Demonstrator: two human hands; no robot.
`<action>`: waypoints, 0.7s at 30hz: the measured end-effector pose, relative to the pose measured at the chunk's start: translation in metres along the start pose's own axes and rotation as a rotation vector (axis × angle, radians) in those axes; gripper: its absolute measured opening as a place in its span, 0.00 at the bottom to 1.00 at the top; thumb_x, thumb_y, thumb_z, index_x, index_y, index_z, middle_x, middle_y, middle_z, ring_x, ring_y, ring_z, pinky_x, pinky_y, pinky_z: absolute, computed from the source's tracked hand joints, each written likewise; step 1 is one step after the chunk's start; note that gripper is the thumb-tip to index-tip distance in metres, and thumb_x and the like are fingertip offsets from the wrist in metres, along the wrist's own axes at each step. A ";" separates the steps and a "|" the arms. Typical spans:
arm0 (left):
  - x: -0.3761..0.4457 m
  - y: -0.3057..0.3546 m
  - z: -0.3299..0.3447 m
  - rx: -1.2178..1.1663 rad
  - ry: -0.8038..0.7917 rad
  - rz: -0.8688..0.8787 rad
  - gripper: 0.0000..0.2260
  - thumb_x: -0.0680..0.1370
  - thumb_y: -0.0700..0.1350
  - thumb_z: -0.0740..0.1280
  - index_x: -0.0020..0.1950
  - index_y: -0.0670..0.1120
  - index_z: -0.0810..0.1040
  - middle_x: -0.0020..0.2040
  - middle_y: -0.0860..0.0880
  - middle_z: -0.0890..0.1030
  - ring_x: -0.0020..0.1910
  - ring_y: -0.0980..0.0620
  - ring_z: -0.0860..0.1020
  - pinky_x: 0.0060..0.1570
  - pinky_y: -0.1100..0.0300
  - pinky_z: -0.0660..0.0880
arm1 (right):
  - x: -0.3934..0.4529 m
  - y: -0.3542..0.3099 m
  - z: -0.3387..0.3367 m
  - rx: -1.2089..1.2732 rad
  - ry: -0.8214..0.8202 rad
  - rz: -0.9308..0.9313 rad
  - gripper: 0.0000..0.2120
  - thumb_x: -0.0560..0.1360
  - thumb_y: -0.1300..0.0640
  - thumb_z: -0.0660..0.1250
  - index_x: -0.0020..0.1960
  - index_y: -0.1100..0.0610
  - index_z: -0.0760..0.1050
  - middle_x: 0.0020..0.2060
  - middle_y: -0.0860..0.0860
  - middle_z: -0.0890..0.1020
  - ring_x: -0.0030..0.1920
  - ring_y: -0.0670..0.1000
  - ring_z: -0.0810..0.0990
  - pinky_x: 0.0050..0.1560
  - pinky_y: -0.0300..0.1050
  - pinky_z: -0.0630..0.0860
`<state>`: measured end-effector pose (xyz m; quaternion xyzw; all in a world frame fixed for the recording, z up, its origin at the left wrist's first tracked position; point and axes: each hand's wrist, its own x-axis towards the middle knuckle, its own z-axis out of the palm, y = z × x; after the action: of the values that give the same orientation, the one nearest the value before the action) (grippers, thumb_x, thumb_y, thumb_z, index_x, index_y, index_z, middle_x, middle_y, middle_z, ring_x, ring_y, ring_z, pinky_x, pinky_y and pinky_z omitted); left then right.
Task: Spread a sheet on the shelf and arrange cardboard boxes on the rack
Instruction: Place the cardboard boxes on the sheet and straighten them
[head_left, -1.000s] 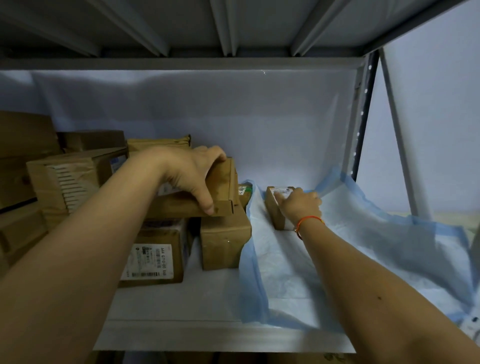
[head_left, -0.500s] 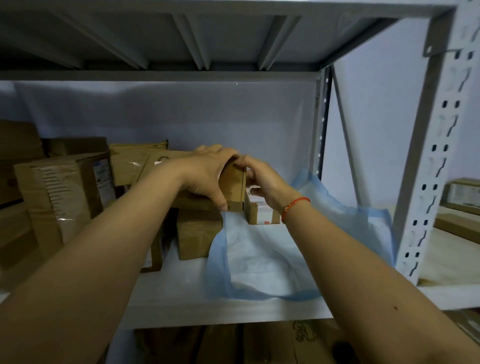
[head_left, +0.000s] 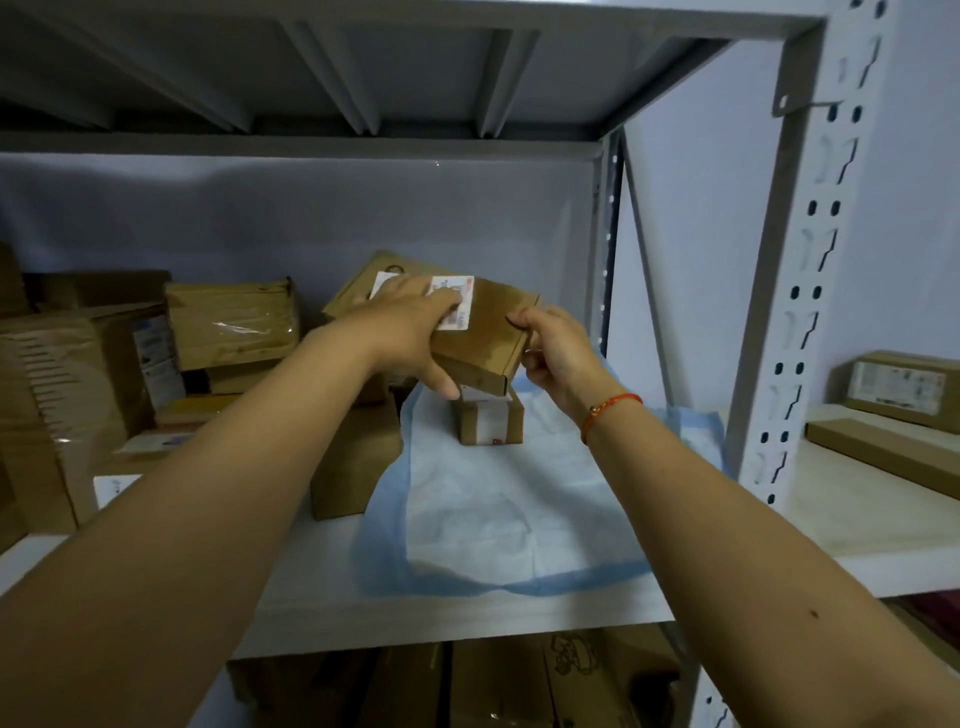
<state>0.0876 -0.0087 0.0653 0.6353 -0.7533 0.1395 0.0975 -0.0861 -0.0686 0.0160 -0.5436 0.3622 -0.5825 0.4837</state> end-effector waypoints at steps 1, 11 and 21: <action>0.003 -0.006 0.001 0.011 0.004 -0.038 0.47 0.66 0.62 0.75 0.78 0.55 0.52 0.79 0.49 0.52 0.77 0.43 0.51 0.73 0.40 0.55 | 0.006 0.002 -0.004 0.036 0.043 0.010 0.04 0.76 0.56 0.65 0.44 0.54 0.70 0.31 0.51 0.73 0.24 0.45 0.69 0.22 0.34 0.63; 0.047 -0.095 0.029 0.151 0.319 -0.473 0.38 0.70 0.50 0.76 0.73 0.40 0.61 0.75 0.36 0.56 0.76 0.38 0.53 0.75 0.45 0.50 | 0.062 0.042 -0.030 0.263 0.523 0.133 0.15 0.70 0.54 0.67 0.55 0.58 0.77 0.34 0.52 0.78 0.28 0.47 0.72 0.24 0.37 0.67; 0.056 -0.128 0.036 0.298 0.119 -0.592 0.45 0.72 0.54 0.72 0.78 0.45 0.46 0.78 0.38 0.50 0.77 0.37 0.48 0.71 0.31 0.45 | 0.095 0.084 -0.042 0.184 0.853 0.249 0.23 0.78 0.58 0.57 0.72 0.61 0.62 0.67 0.58 0.73 0.60 0.55 0.75 0.55 0.45 0.72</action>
<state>0.2046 -0.0921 0.0606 0.8244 -0.5005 0.2507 0.0838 -0.1073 -0.1868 -0.0432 -0.1622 0.5384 -0.7216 0.4039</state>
